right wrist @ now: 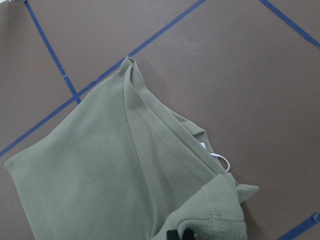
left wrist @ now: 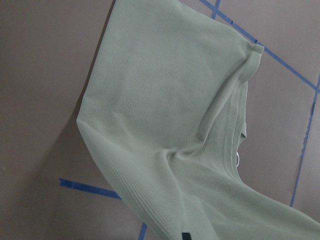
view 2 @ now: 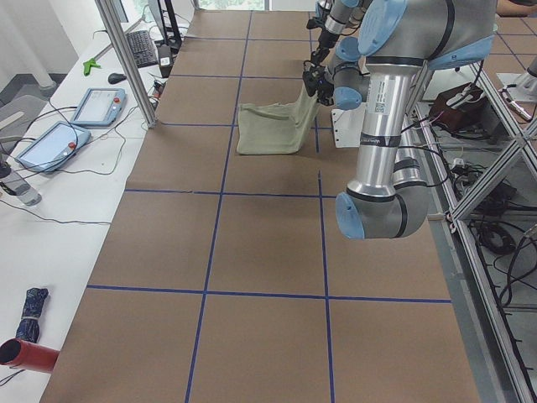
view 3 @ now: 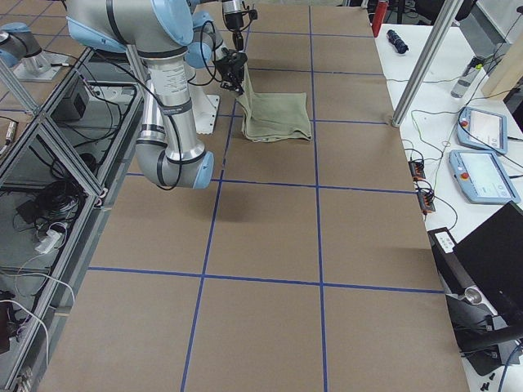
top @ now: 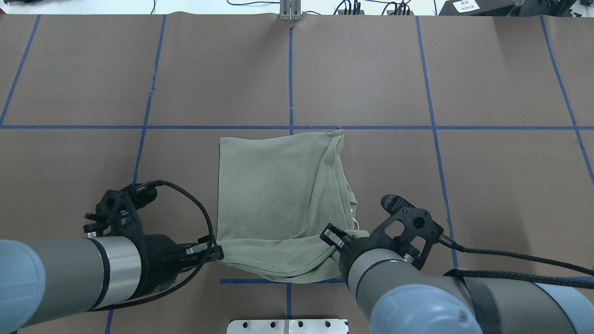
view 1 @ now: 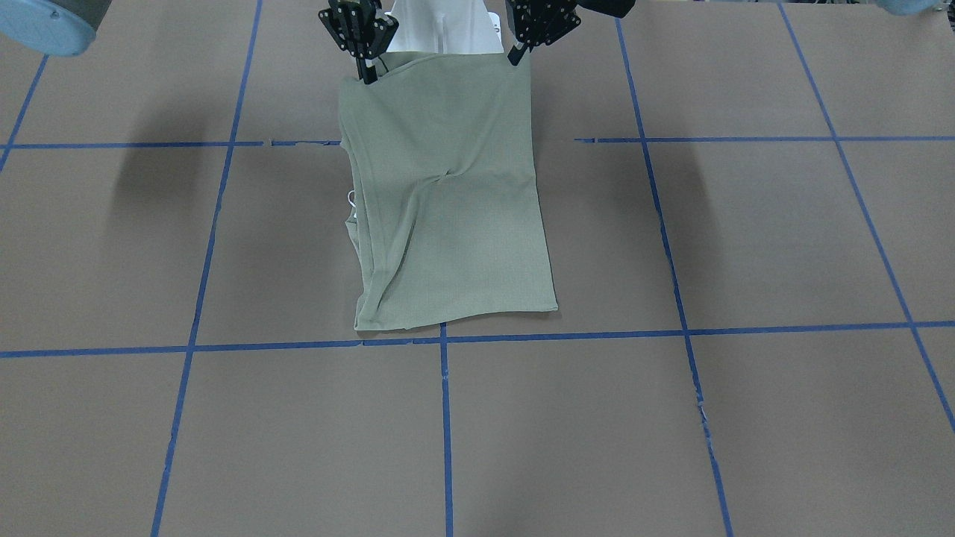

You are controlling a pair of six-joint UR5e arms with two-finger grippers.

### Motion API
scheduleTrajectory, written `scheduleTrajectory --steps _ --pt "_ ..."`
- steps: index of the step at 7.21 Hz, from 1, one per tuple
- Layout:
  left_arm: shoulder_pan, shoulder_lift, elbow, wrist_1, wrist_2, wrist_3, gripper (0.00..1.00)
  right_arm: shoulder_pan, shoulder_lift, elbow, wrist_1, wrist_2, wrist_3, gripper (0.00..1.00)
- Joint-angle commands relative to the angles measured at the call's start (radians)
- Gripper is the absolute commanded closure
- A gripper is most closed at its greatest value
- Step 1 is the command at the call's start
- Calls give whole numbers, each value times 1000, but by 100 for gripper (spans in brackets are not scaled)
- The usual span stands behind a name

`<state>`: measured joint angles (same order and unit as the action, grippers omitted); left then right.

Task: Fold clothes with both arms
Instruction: 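Lift the near shirt edge with both grippers and fold it away from the robot, then lay the folded edge onto the far half with both grippers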

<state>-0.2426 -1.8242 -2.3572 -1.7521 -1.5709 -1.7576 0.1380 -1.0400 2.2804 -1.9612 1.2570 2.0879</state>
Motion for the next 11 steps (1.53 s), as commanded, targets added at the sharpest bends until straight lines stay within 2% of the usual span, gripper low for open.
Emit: scheduleTrajectory --steps 1,2,4,7,9,10,11 --pt "-65 -94 191 -9 0 55 100 122 3 -171 174 91 -69 100" --pt "-110 -175 288 -12 -1 129 100 135 5 -189 195 91 -107 100" --pt "-173 -179 341 -18 -1 173 100 167 58 -302 238 91 -118 100" --pt "-222 -185 530 -205 -1 216 100 244 139 -476 267 126 -146 100" --pt "-239 -191 630 -289 0 218 100 287 161 -684 489 127 -176 100" --pt "-254 -202 657 -306 0 219 100 307 184 -729 508 130 -186 100" --pt "-268 -208 661 -308 -1 219 100 325 189 -731 509 162 -199 100"
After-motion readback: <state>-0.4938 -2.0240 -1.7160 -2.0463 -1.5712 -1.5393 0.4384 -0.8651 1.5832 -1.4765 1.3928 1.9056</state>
